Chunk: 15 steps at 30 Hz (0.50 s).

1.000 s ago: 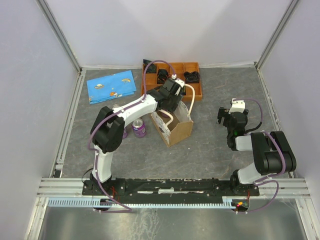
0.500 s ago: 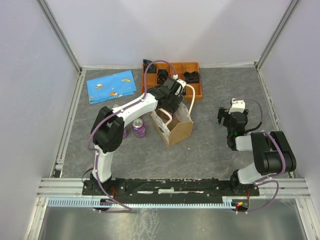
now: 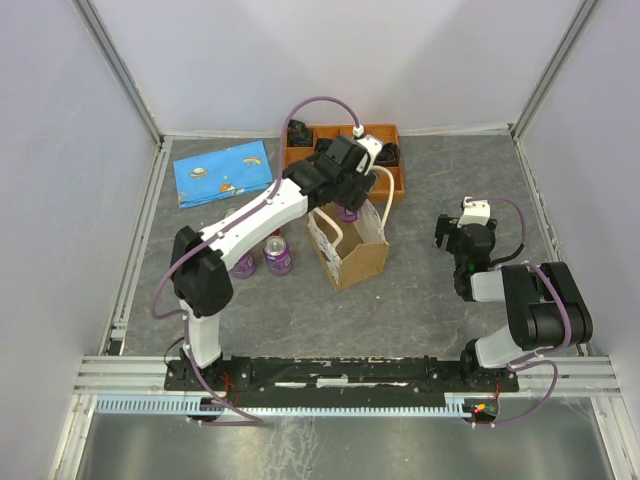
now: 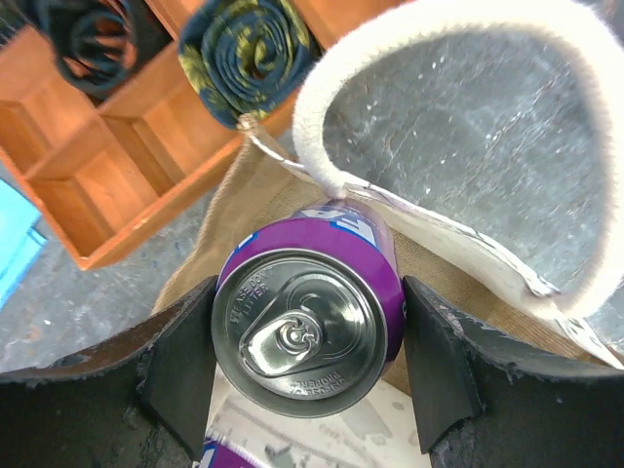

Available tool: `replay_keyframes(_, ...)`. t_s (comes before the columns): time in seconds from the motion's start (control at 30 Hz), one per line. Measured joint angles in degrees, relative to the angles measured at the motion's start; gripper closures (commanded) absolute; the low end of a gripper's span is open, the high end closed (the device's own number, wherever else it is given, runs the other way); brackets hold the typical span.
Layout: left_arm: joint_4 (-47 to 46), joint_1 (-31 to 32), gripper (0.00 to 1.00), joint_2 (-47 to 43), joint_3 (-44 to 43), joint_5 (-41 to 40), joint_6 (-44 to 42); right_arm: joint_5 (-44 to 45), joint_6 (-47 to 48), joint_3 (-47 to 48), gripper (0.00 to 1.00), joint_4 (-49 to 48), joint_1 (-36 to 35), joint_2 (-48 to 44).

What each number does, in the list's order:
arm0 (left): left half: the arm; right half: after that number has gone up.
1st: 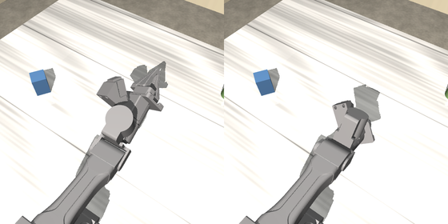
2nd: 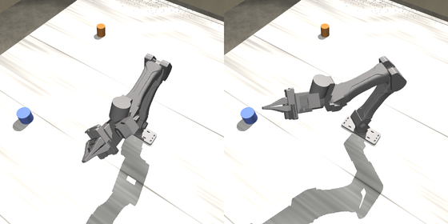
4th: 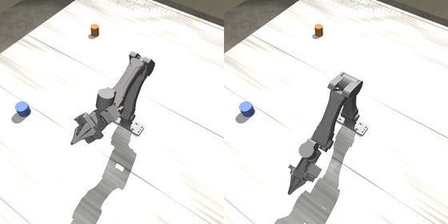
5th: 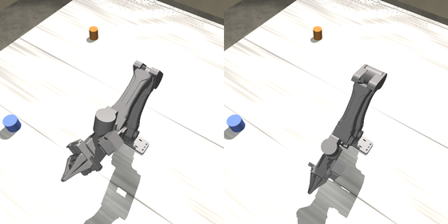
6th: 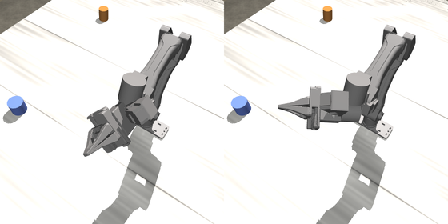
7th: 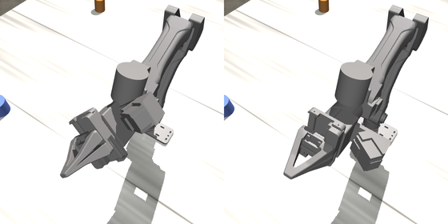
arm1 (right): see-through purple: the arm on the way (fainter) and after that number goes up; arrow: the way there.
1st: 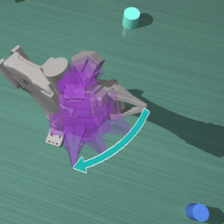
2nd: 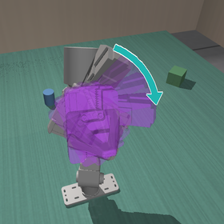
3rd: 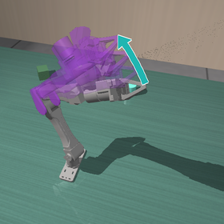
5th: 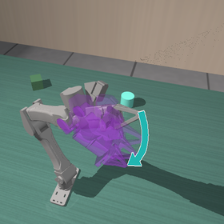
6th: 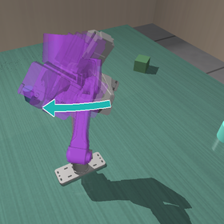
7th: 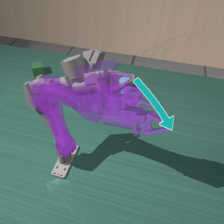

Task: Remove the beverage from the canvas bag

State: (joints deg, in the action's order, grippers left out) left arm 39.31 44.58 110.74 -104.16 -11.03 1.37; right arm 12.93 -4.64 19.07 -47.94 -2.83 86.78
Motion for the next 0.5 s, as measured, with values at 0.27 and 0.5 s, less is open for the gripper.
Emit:
replay_keyframes(0.27, 1.6, 0.9, 0.97, -6.3, -2.9, -3.1, -1.2, 0.0, 0.0, 0.0, 0.01, 0.0, 0.0, 0.0)
replay_keyframes(0.5, 2.5, 0.9, 0.97, -12.3, -3.6, -8.2, -3.0, 0.0, 0.0, 0.0, 0.01, 0.0, 0.0, 0.0)
